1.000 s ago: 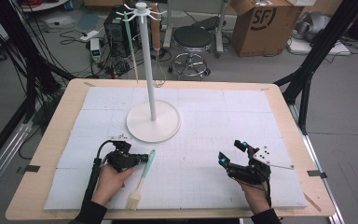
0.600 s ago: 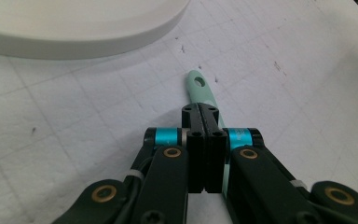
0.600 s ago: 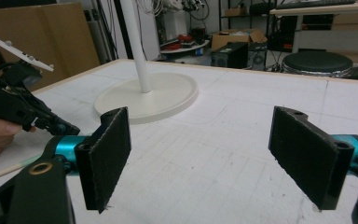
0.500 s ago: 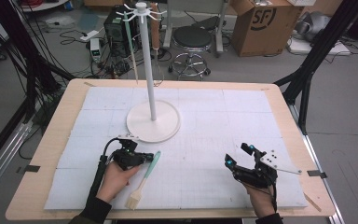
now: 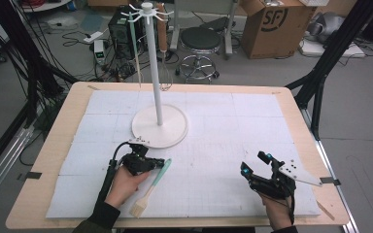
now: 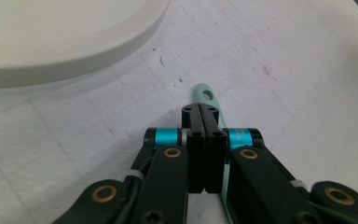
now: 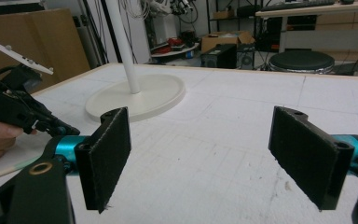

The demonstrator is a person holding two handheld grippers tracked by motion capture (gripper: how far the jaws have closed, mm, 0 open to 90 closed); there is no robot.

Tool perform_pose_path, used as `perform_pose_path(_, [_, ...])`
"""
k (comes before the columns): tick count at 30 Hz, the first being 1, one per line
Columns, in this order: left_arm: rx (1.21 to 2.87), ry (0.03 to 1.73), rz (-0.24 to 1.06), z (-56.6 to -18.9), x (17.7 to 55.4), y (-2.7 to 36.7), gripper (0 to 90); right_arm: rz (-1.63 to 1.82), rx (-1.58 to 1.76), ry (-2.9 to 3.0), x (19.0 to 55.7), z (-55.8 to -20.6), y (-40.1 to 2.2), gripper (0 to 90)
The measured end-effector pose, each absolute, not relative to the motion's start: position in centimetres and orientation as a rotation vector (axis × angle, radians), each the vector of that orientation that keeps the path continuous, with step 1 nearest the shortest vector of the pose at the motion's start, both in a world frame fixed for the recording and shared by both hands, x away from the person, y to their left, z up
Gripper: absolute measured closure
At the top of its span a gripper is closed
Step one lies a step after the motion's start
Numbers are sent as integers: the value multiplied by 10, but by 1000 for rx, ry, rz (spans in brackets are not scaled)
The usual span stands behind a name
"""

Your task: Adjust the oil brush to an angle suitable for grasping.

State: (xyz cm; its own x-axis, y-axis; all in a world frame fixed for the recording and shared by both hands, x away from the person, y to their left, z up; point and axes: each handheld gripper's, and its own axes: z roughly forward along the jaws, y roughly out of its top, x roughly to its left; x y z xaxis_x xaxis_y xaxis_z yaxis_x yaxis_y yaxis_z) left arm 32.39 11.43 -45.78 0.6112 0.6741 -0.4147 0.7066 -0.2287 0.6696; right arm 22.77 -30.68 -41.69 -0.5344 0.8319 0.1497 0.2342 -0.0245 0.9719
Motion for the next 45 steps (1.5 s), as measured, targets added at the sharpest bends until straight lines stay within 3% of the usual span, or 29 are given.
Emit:
perform_pose_path(14, [1961, 1083, -18, -456, 322, 111, 898, 1601, 1139, 1760, 225, -418, -310, 204])
perform_pose_path(19, [1961, 1059, 32, -449, 305, 114, 898, 1604, 1145, 1754, 227, -419, -313, 204])
perform_pose_path(32, [1985, 1039, 15, -448, 248, 124, 897, 1603, 1129, 1776, 234, -420, -304, 204])
perform_pose_path(45, [2003, 1038, -4, -452, 233, 127, 897, 1614, 1109, 1802, 241, -420, -297, 204])
